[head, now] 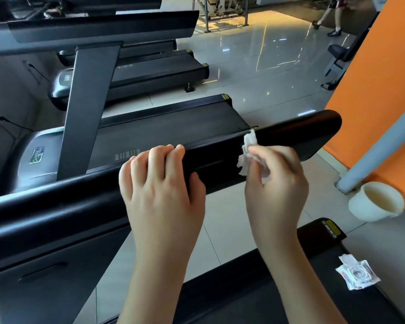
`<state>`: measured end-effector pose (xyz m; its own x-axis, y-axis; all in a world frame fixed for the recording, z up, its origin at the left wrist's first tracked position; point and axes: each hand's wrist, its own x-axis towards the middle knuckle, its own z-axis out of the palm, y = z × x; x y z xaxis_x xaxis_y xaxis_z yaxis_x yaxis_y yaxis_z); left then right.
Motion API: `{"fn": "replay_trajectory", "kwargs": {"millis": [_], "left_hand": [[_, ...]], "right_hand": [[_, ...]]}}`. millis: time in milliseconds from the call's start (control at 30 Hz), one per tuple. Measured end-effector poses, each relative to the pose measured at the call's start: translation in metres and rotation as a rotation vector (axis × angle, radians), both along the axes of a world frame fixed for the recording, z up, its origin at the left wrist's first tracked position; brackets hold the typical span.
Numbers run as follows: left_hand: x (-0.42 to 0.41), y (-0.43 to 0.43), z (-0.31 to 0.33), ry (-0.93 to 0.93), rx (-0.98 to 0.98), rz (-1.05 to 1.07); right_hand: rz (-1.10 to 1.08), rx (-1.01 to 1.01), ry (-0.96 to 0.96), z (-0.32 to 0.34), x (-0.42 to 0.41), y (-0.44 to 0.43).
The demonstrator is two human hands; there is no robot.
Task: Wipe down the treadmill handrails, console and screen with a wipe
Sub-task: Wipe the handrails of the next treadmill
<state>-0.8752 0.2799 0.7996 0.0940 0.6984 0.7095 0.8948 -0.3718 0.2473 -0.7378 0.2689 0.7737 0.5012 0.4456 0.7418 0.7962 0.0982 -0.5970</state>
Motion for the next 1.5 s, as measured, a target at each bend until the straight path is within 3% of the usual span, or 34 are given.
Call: {"fn": "replay_trajectory", "kwargs": {"millis": [200,400,567,700,867,1000,1167,1333,1500], "left_hand": [[0.001,0.0,-0.002,-0.007,0.02,-0.005],[0.001,0.001,-0.003,-0.007,0.027,-0.007],[0.001,0.002,-0.007,-0.015,0.035,0.001],[0.001,0.002,-0.007,-0.021,0.032,0.0],[0.001,0.002,-0.007,-0.029,0.038,-0.001],[0.001,0.002,-0.007,-0.023,0.037,-0.001],[0.002,0.002,-0.007,-0.024,0.04,0.0],[0.002,0.0,-0.005,-0.012,0.016,-0.002],[0.003,-0.002,-0.002,0.016,-0.001,0.007]], "right_hand": [[0.135,-0.011,0.04,-0.027,-0.026,-0.011],[0.079,0.07,0.222,-0.04,-0.016,-0.007],[0.152,0.076,0.173,-0.044,-0.014,-0.008],[0.074,0.101,0.395,-0.034,-0.01,-0.004],[0.111,0.151,0.081,-0.028,-0.007,-0.001],[0.02,0.189,0.169,-0.013,0.002,0.007],[0.135,0.048,-0.086,0.0,-0.005,0.004],[0.116,-0.07,-0.031,0.025,0.013,0.016],[0.275,-0.152,-0.178,0.035,0.013,0.022]]}}
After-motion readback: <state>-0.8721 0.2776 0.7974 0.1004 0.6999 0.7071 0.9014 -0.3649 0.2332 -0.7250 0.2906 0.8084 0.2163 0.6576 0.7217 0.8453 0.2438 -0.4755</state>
